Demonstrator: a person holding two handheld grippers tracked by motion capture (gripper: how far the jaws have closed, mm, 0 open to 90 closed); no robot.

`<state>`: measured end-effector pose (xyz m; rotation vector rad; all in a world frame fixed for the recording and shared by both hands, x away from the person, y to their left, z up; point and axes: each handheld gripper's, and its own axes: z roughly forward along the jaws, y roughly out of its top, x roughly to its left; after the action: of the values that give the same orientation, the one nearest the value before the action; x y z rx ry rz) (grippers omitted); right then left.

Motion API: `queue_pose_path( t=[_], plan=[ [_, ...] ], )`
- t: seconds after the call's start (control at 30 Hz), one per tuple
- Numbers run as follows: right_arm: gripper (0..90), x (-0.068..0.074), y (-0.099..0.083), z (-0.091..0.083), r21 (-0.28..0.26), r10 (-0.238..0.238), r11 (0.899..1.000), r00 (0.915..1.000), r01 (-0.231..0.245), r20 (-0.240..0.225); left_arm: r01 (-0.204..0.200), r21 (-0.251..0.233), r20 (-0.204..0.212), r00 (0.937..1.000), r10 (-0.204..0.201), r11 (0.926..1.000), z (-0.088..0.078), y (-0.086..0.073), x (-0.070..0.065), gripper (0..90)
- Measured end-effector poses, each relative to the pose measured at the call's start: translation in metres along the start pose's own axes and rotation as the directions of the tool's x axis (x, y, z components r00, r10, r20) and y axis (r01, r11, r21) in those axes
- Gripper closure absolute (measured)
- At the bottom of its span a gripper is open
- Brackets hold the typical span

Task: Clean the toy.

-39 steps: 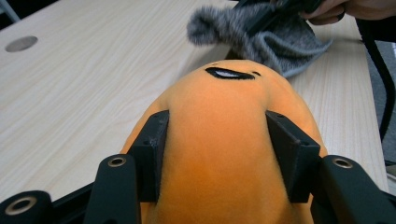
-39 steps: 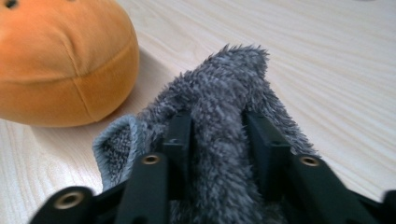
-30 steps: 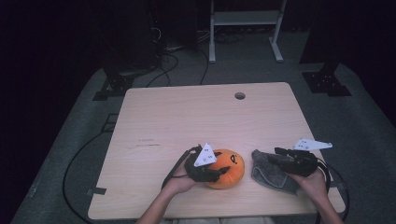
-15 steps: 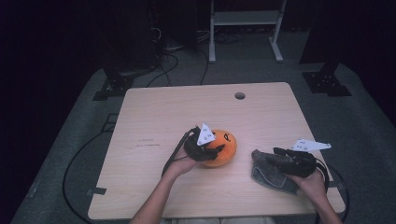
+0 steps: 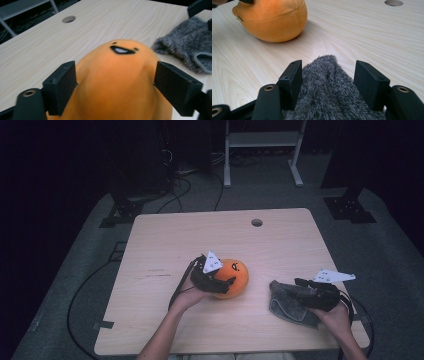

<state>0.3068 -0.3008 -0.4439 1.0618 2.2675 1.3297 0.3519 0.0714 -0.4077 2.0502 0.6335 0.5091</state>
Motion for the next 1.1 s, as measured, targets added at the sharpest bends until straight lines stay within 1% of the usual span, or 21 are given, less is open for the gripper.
queue_pose_path(
  t=[0.1,0.2,0.27,0.37,0.43,0.47,0.6,0.7,0.9,1.1],
  plan=[
    [37.2,0.001,0.001,0.002,-0.002,0.002,1.0,1.0,-0.002,0.003,0.006,-0.006,0.0,1.0,-0.006,1.0,-0.008,-0.005,0.003,16.3],
    [36.9,0.0,0.002,0.003,-0.022,0.02,1.0,0.9998,-0.02,0.004,0.015,-0.006,-0.007,0.9999,-0.015,0.9999,-0.015,-0.011,0.006,16.2],
    [36.7,0.0,0.002,0.003,-0.025,0.023,0.999,0.9997,-0.023,0.004,0.034,-0.015,-0.008,0.9994,-0.034,0.9993,-0.018,-0.015,0.008,16.1],
    [36.2,0.0,0.002,0.003,-0.022,0.028,0.999,0.9996,-0.028,0.002,0.055,-0.012,-0.009,0.9985,-0.055,0.9984,-0.023,-0.021,0.012,15.2],
    [36.2,-0.001,0.001,0.002,-0.026,0.034,0.999,0.9994,-0.034,-0.004,0.061,-0.013,-0.019,0.998,-0.061,0.9981,-0.028,-0.025,0.015,14.8],
    [36.2,-0.001,0.001,0.002,-0.028,0.035,0.999,0.9994,-0.035,-0.006,0.07,-0.019,-0.022,0.9973,-0.07,0.9974,-0.03,-0.027,0.015,14.8],
    [35.6,-0.001,0.001,0.003,-0.023,0.035,0.999,0.9994,-0.035,-0.004,0.071,-0.012,-0.038,0.9967,-0.071,0.9974,-0.039,-0.034,0.018,13.7],
    [35.0,-0.001,0.001,0.004,-0.019,0.035,0.999,0.9994,-0.035,-0.006,0.08,-0.009,-0.047,0.9956,-0.081,0.9967,-0.043,-0.039,0.019,13.3],
    [34.9,-0.002,0.001,0.004,-0.014,0.036,0.999,0.9993,-0.036,-0.003,0.092,-0.002,-0.053,0.9943,-0.092,0.9957,-0.049,-0.048,0.02,12.8],
    [34.8,-0.002,0.0,0.004,-0.009,0.033,0.999,0.9994,-0.033,-0.003,0.108,-0.007,-0.058,0.9924,-0.109,0.9941,-0.054,-0.055,0.019,12.5]
  ],
)
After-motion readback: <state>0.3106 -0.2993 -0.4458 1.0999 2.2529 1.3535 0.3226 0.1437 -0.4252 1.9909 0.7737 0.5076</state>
